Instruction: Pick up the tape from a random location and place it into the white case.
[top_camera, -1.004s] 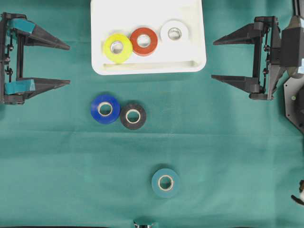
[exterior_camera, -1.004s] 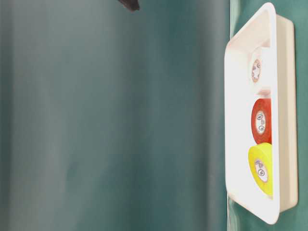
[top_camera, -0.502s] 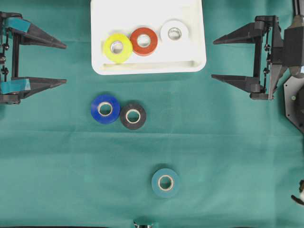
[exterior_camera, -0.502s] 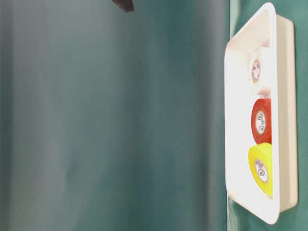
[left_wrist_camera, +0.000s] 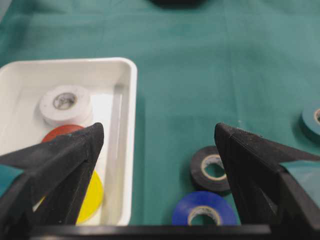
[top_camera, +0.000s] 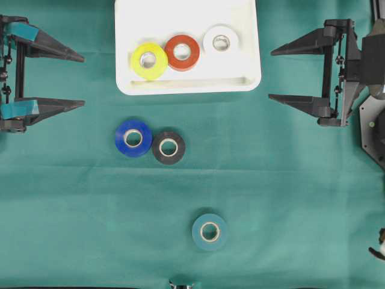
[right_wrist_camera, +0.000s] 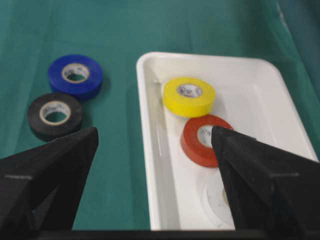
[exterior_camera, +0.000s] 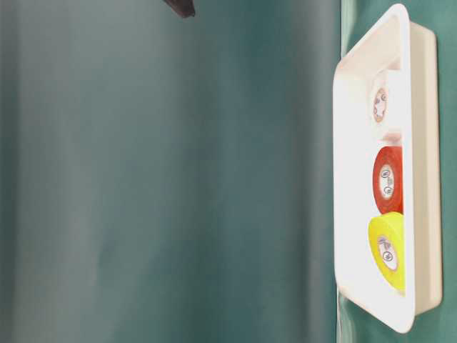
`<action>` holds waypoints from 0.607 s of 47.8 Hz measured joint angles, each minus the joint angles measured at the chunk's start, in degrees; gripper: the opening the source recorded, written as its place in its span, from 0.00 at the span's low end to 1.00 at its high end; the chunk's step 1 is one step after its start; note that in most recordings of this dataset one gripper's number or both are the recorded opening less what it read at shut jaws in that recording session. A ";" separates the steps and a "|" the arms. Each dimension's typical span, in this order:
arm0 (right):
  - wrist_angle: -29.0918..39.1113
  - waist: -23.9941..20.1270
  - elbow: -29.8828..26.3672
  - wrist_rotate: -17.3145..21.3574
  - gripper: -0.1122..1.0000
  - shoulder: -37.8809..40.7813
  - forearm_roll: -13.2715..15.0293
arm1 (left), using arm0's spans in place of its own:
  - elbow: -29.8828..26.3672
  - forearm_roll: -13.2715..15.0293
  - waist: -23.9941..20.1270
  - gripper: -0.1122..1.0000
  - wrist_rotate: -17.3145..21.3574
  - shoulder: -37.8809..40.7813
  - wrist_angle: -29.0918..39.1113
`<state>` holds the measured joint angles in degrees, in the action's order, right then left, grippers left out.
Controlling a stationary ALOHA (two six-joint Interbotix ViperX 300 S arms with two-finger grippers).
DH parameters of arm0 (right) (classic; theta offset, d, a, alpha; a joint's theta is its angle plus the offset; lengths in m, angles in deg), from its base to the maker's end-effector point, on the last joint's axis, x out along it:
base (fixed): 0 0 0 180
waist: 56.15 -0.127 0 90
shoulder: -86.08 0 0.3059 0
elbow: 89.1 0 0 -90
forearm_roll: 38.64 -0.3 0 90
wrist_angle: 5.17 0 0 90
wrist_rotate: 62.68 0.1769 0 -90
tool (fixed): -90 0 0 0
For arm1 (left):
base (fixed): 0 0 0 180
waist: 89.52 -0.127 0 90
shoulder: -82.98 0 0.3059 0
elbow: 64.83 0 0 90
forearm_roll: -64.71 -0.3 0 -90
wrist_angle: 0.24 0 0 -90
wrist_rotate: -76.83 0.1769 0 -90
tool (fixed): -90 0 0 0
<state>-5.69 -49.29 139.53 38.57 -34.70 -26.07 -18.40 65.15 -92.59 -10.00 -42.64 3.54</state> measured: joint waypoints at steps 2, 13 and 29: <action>-0.26 0.00 0.00 -0.09 0.89 -0.09 0.18 | 0.00 0.00 -0.09 0.98 0.00 0.09 -0.09; -0.44 0.00 -0.09 -0.09 0.89 -2.29 0.35 | 0.00 0.00 0.00 0.98 0.00 0.09 -0.53; 0.62 0.00 -0.09 0.35 0.89 -4.83 0.26 | 0.00 0.00 0.00 0.98 0.00 0.18 -1.93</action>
<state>-5.08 -49.29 139.44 38.92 -39.54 -25.81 -18.40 65.15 -92.59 -10.00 -42.46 1.61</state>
